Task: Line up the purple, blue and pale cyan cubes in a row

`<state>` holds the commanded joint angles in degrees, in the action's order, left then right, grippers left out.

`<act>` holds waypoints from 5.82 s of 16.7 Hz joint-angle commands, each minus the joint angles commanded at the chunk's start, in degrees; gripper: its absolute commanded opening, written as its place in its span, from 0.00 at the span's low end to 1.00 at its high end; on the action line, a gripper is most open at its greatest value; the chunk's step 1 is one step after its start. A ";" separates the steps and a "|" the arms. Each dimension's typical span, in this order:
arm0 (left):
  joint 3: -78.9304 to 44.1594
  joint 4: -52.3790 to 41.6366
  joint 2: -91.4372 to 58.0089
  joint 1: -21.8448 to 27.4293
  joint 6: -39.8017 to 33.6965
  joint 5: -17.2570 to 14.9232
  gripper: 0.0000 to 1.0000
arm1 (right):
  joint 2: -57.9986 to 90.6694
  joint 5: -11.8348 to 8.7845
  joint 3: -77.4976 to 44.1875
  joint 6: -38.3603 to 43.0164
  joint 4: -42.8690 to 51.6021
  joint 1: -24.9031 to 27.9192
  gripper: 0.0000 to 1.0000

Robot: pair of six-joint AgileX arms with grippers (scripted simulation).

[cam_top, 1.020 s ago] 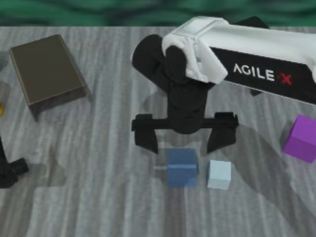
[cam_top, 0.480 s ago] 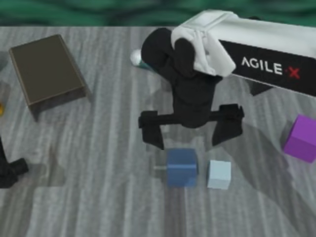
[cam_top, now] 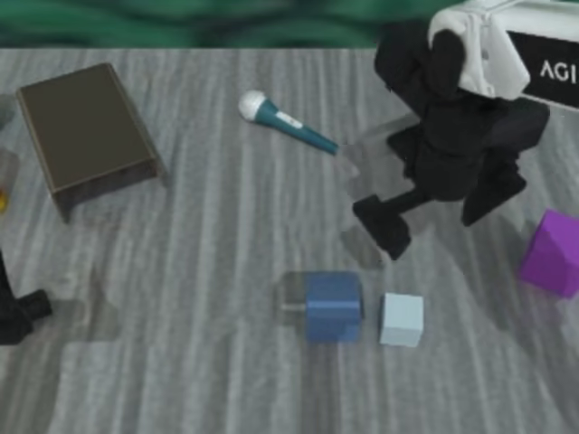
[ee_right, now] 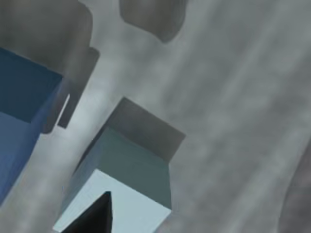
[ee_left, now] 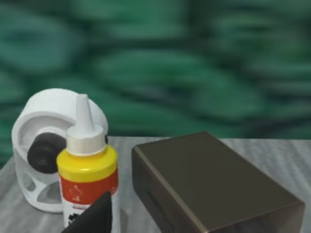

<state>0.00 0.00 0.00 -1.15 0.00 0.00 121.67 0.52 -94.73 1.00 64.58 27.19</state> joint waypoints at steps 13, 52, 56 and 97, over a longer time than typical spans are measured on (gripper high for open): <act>0.00 0.00 0.00 0.00 0.00 0.00 1.00 | -7.95 -0.42 11.18 -57.00 -4.53 -21.81 1.00; 0.00 0.00 0.00 0.00 0.00 0.00 1.00 | 0.23 -0.39 21.05 -57.51 -22.80 -22.07 0.00; 0.00 0.00 0.00 0.00 0.00 0.00 1.00 | -0.64 -0.62 20.87 -57.17 -21.91 -21.95 0.00; 0.00 0.00 0.00 0.00 0.00 0.00 1.00 | 32.72 -0.29 -59.84 -38.59 25.04 24.58 0.00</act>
<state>0.00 0.00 0.00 -1.15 0.00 0.00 154.40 0.24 -154.57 -37.58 89.62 51.77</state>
